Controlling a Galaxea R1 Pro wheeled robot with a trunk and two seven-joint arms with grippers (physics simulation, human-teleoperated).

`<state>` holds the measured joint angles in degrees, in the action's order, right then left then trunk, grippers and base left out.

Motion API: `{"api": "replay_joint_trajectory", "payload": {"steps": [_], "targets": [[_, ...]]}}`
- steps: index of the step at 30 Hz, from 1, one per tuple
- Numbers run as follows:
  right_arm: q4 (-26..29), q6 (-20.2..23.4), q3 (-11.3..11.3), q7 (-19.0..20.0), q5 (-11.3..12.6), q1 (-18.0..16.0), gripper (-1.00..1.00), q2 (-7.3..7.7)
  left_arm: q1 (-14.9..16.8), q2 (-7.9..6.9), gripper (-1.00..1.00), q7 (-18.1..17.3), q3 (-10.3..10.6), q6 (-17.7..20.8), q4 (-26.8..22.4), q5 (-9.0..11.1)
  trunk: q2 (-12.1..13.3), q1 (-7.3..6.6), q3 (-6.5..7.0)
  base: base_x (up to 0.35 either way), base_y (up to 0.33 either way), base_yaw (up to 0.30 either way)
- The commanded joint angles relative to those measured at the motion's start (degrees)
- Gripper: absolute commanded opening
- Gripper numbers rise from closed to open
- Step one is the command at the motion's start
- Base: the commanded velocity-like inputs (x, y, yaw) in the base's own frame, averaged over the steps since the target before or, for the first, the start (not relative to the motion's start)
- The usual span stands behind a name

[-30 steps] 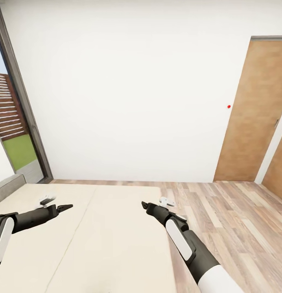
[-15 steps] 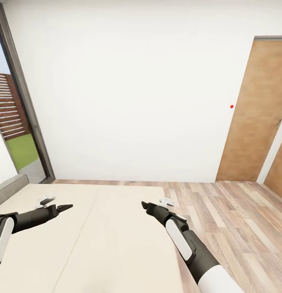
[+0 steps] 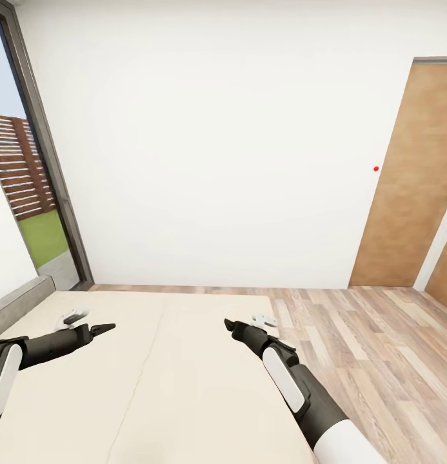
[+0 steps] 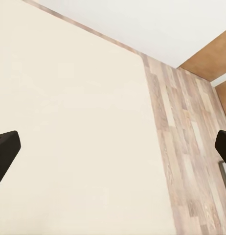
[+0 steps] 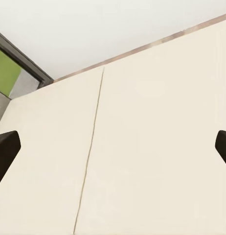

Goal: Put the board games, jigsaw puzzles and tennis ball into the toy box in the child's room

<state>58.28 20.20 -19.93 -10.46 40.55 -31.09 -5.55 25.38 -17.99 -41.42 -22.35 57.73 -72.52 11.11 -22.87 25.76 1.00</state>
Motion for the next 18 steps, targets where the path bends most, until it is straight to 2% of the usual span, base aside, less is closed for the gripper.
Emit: {"api": "replay_joint_trajectory", "payload": {"steps": [1, 11, 18], "targets": [[0.1, 0.1, -0.1, -0.5, 0.6, 0.0, 1.0, 0.01, 0.0, -0.01, 1.0, -0.2, -0.1, 0.3, 0.0, 0.0, 0.0, 0.03, -0.03, 0.0, 0.213, 0.0], [0.1, 0.1, -0.2, -0.5, 0.6, 0.0, 1.0, 0.01, 0.0, -0.01, 1.0, -0.2, -0.1, 0.3, 0.0, 0.0, 0.0, 0.03, -0.03, 0.0, 0.208, 0.0], [0.1, 0.0, -1.1, -0.6, 0.5, 0.0, 1.0, 0.01, 0.0, -0.02, 1.0, -0.2, -0.1, 0.3, 0.0, 0.0, 0.0, 0.03, -0.03, 0.0, 0.21, 0.0]]}}
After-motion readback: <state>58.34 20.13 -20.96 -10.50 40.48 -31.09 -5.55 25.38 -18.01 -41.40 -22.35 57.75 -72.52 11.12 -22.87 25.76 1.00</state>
